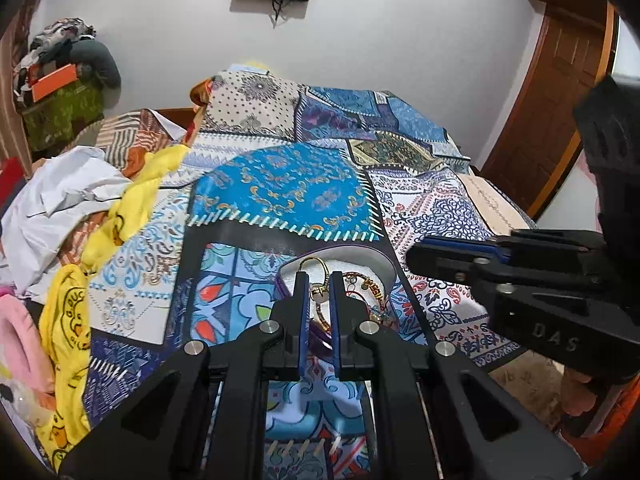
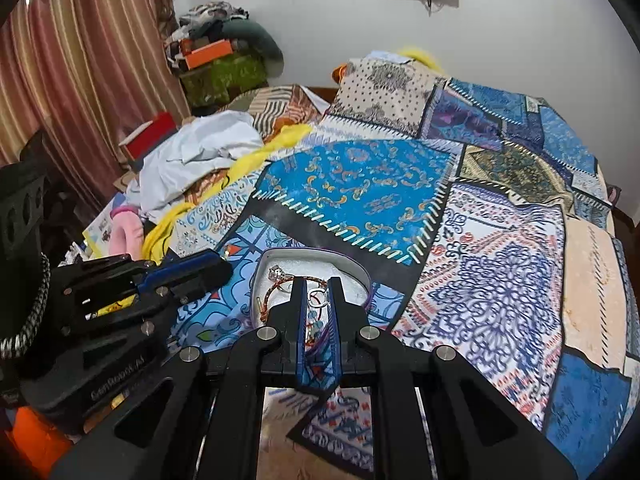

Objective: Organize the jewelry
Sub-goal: 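Carry the gold ring in the left tool over the heart tin, then lower the ring into the tin and open the left tool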

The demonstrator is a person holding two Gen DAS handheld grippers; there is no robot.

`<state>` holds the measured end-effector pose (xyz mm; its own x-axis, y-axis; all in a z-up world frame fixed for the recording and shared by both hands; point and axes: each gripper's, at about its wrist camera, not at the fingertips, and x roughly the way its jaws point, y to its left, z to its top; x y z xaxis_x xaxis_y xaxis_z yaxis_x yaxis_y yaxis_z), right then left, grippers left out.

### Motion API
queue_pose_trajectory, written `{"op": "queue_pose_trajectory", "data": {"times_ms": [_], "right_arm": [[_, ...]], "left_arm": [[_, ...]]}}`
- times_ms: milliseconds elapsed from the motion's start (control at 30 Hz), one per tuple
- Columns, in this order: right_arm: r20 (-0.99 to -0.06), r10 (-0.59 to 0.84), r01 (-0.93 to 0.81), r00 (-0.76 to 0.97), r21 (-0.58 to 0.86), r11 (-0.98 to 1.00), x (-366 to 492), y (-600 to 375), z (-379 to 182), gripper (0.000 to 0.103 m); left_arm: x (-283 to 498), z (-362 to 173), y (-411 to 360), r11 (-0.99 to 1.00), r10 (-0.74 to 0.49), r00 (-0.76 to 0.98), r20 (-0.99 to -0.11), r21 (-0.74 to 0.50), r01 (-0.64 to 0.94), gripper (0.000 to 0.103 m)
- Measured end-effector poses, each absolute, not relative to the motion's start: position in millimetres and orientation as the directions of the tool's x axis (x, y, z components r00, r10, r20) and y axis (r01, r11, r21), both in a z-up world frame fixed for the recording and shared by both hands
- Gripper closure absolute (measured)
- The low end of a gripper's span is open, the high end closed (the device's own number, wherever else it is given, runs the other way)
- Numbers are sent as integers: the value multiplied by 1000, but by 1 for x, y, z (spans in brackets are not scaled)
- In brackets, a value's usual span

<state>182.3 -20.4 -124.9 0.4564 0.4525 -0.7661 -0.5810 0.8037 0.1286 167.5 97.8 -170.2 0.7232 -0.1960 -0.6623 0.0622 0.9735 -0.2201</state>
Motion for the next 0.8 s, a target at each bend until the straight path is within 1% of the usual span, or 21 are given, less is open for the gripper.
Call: {"op": "queue_pose_trajectory", "data": {"times_ms": [267, 400, 567, 800], "right_arm": [[-795, 439, -550, 418, 164, 819, 202, -14, -145, 94], [-807, 438, -543, 395, 179, 820, 205, -14, -152, 94], [-814, 444, -554, 374, 188, 811, 205, -11, -153, 94], [-814, 441, -557, 378, 180, 810, 204, -9, -151, 94]], "left_arm": [[184, -187, 92, 961, -251, 694, -675, -259, 96, 95], [186, -193, 87, 959, -267, 681, -682, -256, 119, 95], [187, -194, 90, 958, -268, 680, -682, -264, 113, 95], [178, -182, 96, 964, -245, 703, -667, -248, 100, 95]]}}
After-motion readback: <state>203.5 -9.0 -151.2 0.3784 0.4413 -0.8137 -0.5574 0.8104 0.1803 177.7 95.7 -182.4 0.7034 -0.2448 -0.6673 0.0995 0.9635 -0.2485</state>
